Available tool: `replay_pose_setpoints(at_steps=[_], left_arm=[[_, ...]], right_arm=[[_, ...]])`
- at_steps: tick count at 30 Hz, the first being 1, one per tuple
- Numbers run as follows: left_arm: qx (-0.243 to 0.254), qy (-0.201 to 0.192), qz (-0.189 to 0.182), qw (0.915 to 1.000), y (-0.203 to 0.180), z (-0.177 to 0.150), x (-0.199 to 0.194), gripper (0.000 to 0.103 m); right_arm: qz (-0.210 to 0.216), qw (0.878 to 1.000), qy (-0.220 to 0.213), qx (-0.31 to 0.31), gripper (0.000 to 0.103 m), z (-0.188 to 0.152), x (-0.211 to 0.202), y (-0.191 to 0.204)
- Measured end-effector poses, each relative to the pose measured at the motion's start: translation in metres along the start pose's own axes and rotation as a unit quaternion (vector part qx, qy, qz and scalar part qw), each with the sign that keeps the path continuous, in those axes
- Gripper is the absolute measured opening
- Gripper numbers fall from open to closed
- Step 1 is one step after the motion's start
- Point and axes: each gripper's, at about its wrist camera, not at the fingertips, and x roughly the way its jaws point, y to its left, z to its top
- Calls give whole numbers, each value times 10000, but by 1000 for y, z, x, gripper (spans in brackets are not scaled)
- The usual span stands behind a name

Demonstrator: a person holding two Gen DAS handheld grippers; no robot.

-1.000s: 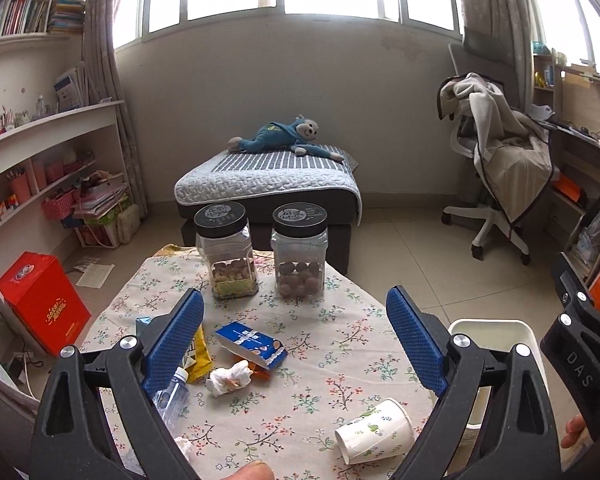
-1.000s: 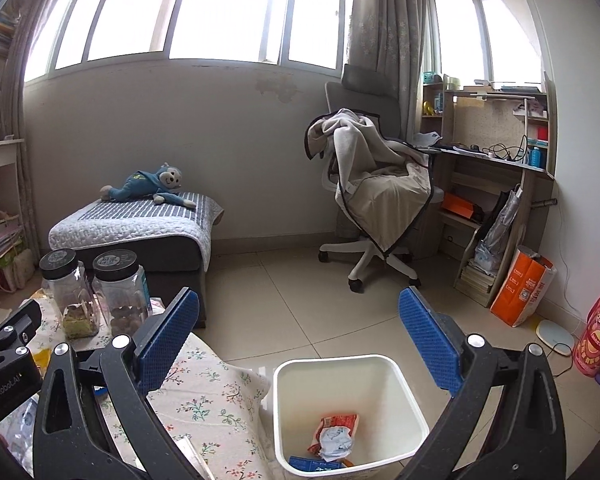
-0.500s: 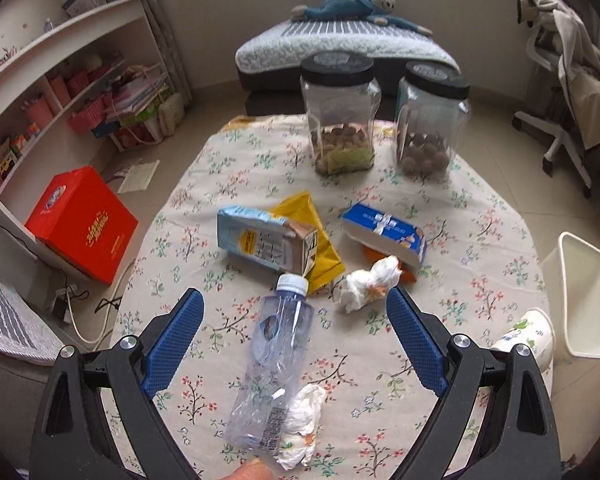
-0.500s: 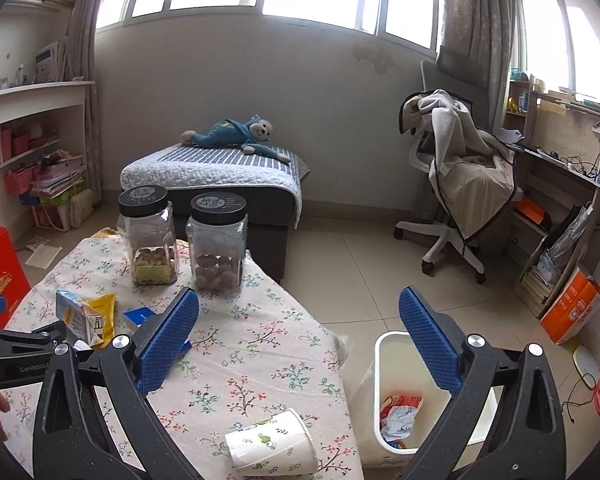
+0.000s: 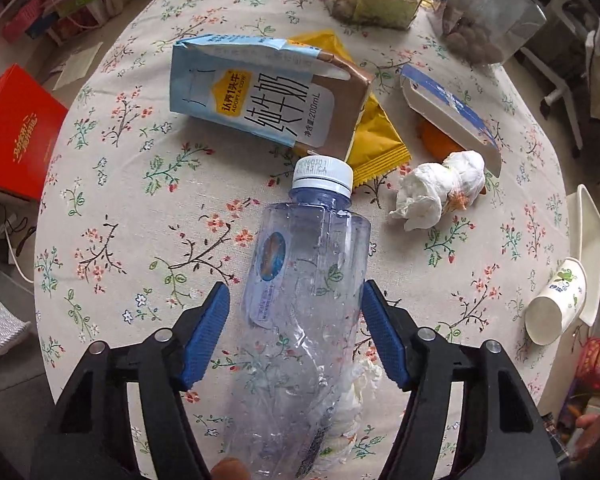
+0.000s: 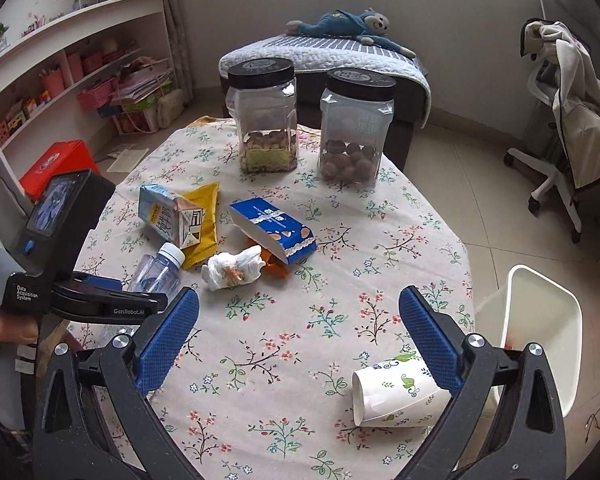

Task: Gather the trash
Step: 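Grasp the water bottle with the left gripper while the right gripper grasps the tissue, then carry the tissue over the wastebasket and open the right gripper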

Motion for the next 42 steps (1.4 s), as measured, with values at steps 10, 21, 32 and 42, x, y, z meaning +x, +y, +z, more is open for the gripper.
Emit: replay_pose_setpoints(at_steps=[10,21,32,42], left_arm=[[-563,-540,-352,9963,53,-9,-40,60],[-1029,-1520,-355,9824,95,-20,-104,60],[-1135,-2024,-164,9726,107,-21,-114,60],[-1098,-3320,526,9354,75,-29,-150,60]], right_arm=[[750,9925,843,-465,96,-18,32,54],[1299,9749,1731,-530,33,-66,87,148],[1286,9892,701,49,32,-12,66,113],[489,9918,-1054,534,32,36,9,52]])
